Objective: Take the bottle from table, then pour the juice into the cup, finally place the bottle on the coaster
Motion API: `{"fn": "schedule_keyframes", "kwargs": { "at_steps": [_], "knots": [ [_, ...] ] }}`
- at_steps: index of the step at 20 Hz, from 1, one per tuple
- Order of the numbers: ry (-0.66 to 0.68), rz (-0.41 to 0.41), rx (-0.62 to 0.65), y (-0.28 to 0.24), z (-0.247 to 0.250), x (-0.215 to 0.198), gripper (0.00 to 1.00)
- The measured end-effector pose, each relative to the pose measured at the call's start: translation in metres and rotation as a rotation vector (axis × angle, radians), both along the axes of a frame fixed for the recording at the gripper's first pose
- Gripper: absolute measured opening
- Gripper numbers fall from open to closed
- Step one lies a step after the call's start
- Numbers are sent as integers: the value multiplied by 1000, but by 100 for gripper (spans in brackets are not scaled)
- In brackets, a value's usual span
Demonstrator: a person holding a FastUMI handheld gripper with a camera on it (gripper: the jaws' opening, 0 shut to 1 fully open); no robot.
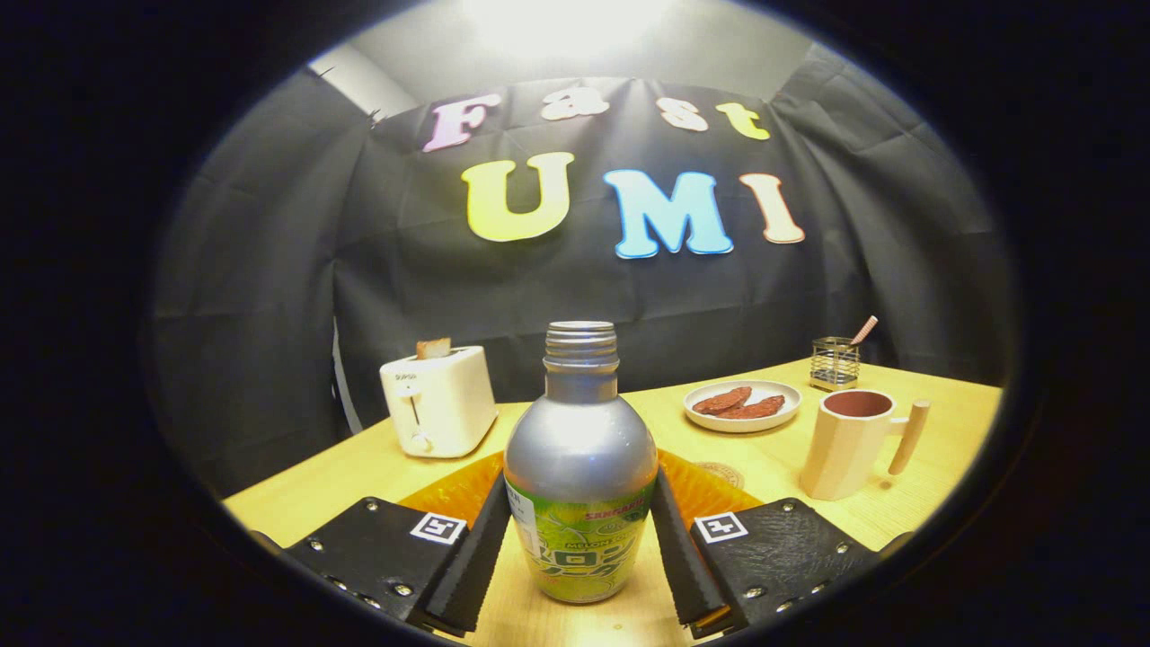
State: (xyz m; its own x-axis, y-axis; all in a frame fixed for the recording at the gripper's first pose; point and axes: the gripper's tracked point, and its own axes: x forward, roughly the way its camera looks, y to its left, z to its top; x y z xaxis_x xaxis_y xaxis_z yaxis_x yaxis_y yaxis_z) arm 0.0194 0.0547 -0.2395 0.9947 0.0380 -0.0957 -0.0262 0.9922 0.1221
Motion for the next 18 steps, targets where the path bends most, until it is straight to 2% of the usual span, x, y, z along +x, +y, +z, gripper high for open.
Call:
{"fn": "schedule_keyframes", "kwargs": {
  "at_steps": [7, 10, 13, 18],
  "knots": [
    [-1, -50, 231, -37, 19, 14, 78],
    [10, -70, 289, -47, 22, 26, 78],
    [29, -61, 368, -51, 24, 35, 78],
    [32, -52, 576, -62, 29, 38, 78]
  ]
}}
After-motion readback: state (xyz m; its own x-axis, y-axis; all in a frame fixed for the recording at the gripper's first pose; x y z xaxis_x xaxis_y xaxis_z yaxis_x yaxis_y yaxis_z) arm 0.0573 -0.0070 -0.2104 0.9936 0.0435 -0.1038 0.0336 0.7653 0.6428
